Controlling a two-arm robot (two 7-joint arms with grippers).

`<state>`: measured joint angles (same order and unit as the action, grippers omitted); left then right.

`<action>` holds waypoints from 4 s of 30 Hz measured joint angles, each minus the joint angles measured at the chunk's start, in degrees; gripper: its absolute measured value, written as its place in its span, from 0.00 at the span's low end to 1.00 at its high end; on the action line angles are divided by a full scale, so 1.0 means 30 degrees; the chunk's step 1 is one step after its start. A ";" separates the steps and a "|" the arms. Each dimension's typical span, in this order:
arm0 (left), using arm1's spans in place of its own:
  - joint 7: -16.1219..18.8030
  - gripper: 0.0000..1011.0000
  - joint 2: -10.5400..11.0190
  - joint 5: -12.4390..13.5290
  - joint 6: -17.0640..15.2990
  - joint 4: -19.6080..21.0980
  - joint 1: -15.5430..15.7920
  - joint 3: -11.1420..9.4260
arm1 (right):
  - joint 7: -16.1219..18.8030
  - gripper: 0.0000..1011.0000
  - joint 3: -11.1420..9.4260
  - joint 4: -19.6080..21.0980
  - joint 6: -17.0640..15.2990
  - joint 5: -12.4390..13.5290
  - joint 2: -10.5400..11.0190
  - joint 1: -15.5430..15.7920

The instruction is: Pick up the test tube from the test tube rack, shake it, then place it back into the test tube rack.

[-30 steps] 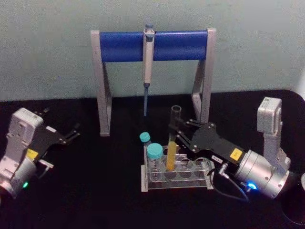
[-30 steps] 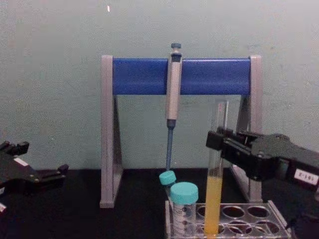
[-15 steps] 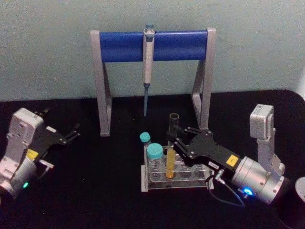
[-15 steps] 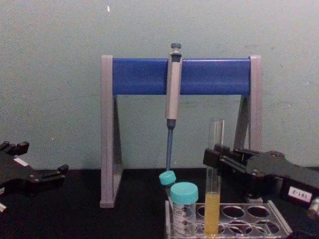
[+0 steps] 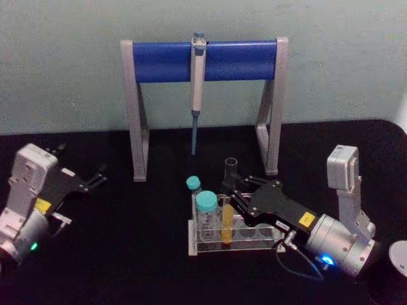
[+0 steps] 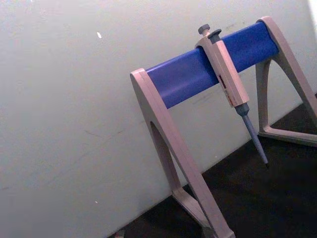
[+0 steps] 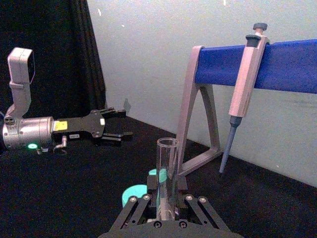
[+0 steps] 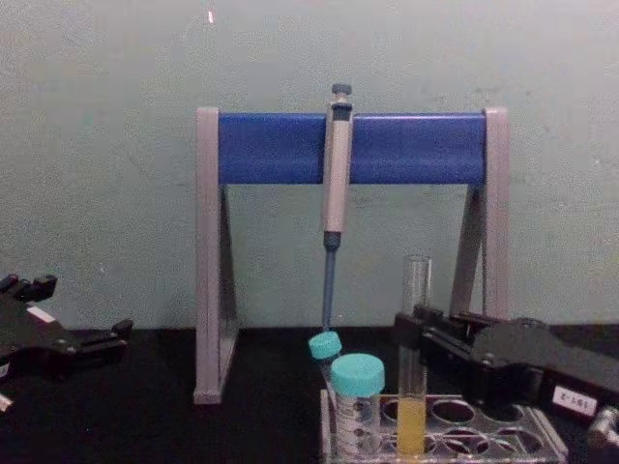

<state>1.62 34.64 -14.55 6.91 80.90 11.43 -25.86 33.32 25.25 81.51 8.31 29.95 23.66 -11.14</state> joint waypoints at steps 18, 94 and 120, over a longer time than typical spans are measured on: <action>0.0000 0.99 0.0001 -0.0001 0.0000 0.0000 0.0000 0.0000 | -0.0244 0.23 -0.0049 -0.0015 -0.0101 -0.0265 -0.0080 0.0057; 0.0000 0.99 0.0001 0.0000 0.0001 0.0000 0.0000 0.0001 | -0.6247 0.99 -0.4392 0.3551 0.1944 -0.2908 -0.1198 0.2284; 0.0000 0.99 0.0000 0.0000 0.0000 0.0000 -0.0001 0.0000 | -0.9816 0.99 -0.4919 0.1386 -0.1194 -0.7506 -0.2629 0.3600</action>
<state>1.62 34.65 -14.55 6.91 80.90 11.43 -25.86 3.87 10.49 85.67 4.72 7.43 15.77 -0.34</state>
